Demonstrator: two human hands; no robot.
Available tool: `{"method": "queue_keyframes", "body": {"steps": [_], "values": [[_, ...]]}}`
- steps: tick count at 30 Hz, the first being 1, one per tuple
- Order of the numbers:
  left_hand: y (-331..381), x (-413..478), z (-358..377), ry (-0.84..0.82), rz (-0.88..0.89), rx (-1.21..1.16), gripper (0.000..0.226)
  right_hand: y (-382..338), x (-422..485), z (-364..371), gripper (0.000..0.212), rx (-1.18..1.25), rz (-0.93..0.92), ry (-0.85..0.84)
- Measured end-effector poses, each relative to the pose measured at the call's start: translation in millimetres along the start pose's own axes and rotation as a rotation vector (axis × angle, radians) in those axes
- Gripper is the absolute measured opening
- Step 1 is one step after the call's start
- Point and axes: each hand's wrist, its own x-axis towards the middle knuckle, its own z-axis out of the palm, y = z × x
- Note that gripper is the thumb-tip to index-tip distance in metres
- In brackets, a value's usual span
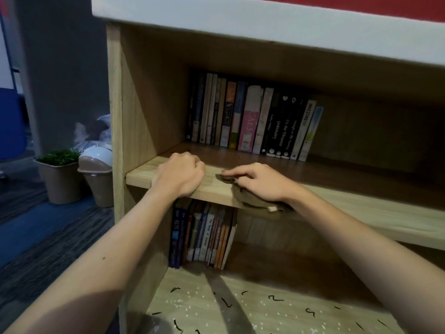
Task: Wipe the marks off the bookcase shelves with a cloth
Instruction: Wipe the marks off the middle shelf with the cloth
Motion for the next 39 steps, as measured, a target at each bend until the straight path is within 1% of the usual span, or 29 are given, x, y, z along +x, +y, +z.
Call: {"method": "queue_keyframes", "body": {"steps": [2, 5, 8, 10, 12, 14, 17, 21, 24, 26, 29, 32, 34, 36, 39], "values": [[7.6, -4.3, -2.1, 0.026, 0.014, 0.027, 0.04, 11.0, -28.1, -9.3, 0.039, -0.018, 0.073, -0.005], [25.1, -5.3, -2.9, 0.038, 0.038, 0.026, 0.039, 20.3, -38.2, -15.8, 0.043, -0.037, 0.205, -0.023], [40.8, -3.3, 1.8, -0.057, 0.109, 0.047, 0.038, 22.4, -32.1, -15.1, 0.052, -0.057, 0.267, -0.034], [44.6, -2.9, 8.2, -0.115, 0.143, 0.048, 0.037, 32.0, -22.8, -18.5, 0.054, -0.089, 0.329, -0.028], [42.9, -2.2, 13.6, -0.135, 0.154, 0.05, 0.039, 48.8, -8.9, -21.6, 0.052, -0.139, 0.4, -0.019], [39.8, 0.3, 16.0, -0.132, 0.142, 0.009, 0.041, 63.7, 10.5, -22.5, 0.047, -0.12, 0.464, -0.054], [36.3, 3.2, 17.7, -0.131, 0.12, -0.026, 0.042, 75.5, 50.0, -20.9, 0.043, -0.071, 0.488, -0.074], [34.8, 5.2, 19.5, -0.119, 0.117, -0.039, 0.043, 84.8, 85.2, -16.6, 0.044, -0.054, 0.442, -0.067], [34.8, 5.8, 17.3, -0.087, 0.137, -0.036, 0.043, 86.9, 75.8, -20.5, 0.035, 0.011, 0.295, -0.085], [34.6, 3.4, 17.7, -0.029, 0.169, -0.01, 0.042, 97.5, 58.0, -25.9, 0.037, 0.029, 0.206, -0.121], [33.3, -0.2, 18.6, 0.091, 0.154, -0.006, 0.041, 117.1, 52.3, -33.2, 0.036, 0.022, 0.239, -0.066], [32.9, -2.1, 20.5, 0.18, 0.07, 0.017, 0.042, 124.4, 93.0, -27.1, 0.033, -0.037, 0.324, -0.044], [34.8, -3.2, 22.1, 0.204, 0.042, 0.026, 0.042, 122.0, 119.4, -18.7, 0.034, -0.073, 0.365, -0.031], [34.9, -3.2, 23.7, 0.232, 0.035, 0.017, 0.042, 118.3, 136.1, -12.4, 0.035, -0.079, 0.333, -0.022], [35.1, -2.8, 23.6, 0.258, 0.049, -0.005, 0.043, 106.7, 128.7, -8.8, 0.032, 0.002, 0.196, -0.001]]}}
